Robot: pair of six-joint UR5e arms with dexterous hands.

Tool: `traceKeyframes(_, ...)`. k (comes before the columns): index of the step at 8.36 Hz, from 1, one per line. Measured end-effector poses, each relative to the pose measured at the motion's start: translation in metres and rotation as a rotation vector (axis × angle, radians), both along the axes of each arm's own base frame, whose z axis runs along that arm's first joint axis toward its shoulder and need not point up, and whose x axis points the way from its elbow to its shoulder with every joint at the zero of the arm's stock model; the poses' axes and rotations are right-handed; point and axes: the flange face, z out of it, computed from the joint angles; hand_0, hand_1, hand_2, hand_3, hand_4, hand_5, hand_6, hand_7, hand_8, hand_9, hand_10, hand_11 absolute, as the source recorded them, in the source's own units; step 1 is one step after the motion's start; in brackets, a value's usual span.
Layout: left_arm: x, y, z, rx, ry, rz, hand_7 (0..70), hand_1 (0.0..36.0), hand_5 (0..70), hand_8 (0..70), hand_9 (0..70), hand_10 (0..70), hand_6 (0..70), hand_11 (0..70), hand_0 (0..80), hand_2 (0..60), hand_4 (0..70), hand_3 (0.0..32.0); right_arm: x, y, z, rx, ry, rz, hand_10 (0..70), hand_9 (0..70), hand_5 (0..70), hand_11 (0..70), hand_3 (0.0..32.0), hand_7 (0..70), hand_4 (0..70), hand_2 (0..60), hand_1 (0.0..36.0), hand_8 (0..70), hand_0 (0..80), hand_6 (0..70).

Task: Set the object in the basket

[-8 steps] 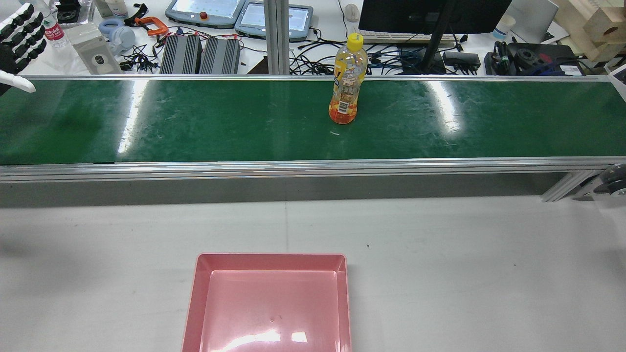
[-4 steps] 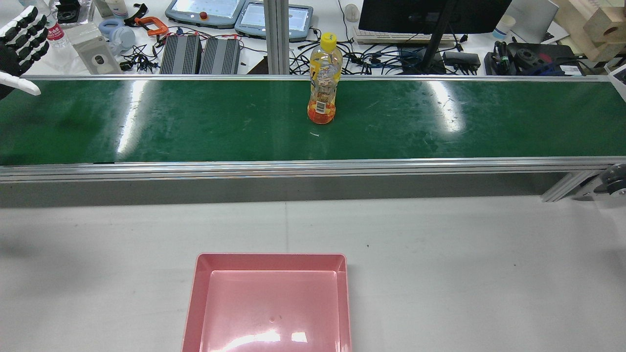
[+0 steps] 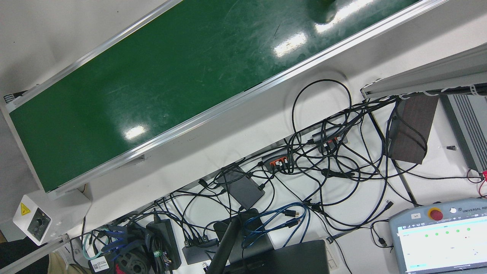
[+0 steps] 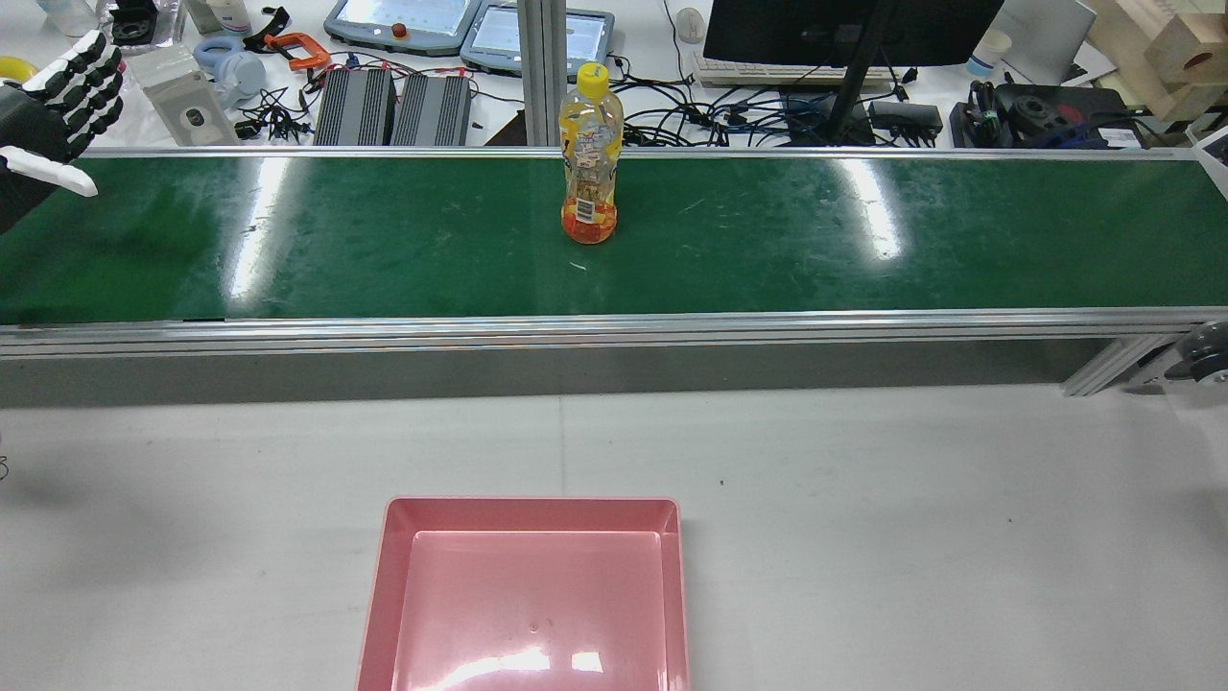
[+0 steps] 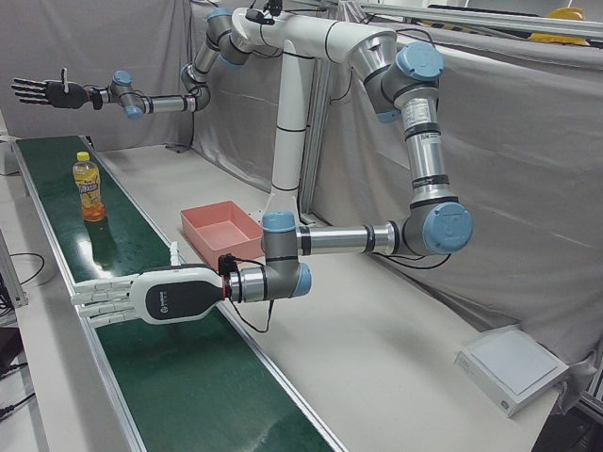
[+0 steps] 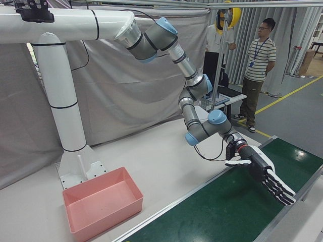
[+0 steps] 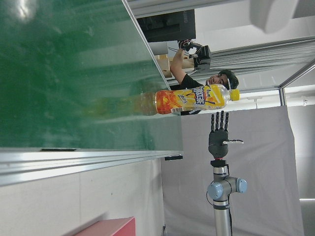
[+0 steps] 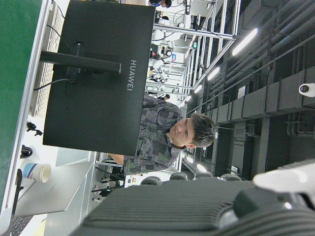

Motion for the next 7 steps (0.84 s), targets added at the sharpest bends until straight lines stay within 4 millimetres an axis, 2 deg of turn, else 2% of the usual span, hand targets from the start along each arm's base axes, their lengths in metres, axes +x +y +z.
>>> traceKeyframes(3,0.006,-0.002,-0.006,0.008,0.010,-0.002,0.0,9.7,1.1,0.0,0.0,0.0,0.0,0.0,59.0,0.0,0.0,0.0,0.000,0.000,0.000,0.000,0.000,0.000,0.0,0.0,0.0,0.0,0.0,0.0,0.0,0.0,0.0,0.0,0.0,0.0)
traceKeyframes(7,0.012,-0.009,-0.015,0.015,0.024,-0.012,0.0,9.6,5.4,0.0,0.0,0.0,0.0,0.0,59.0,0.0,0.0,0.0,0.000,0.000,0.000,0.000,0.000,0.000,0.0,0.0,0.0,0.0,0.0,0.0,0.0,0.0,0.0,0.0,0.0,0.0)
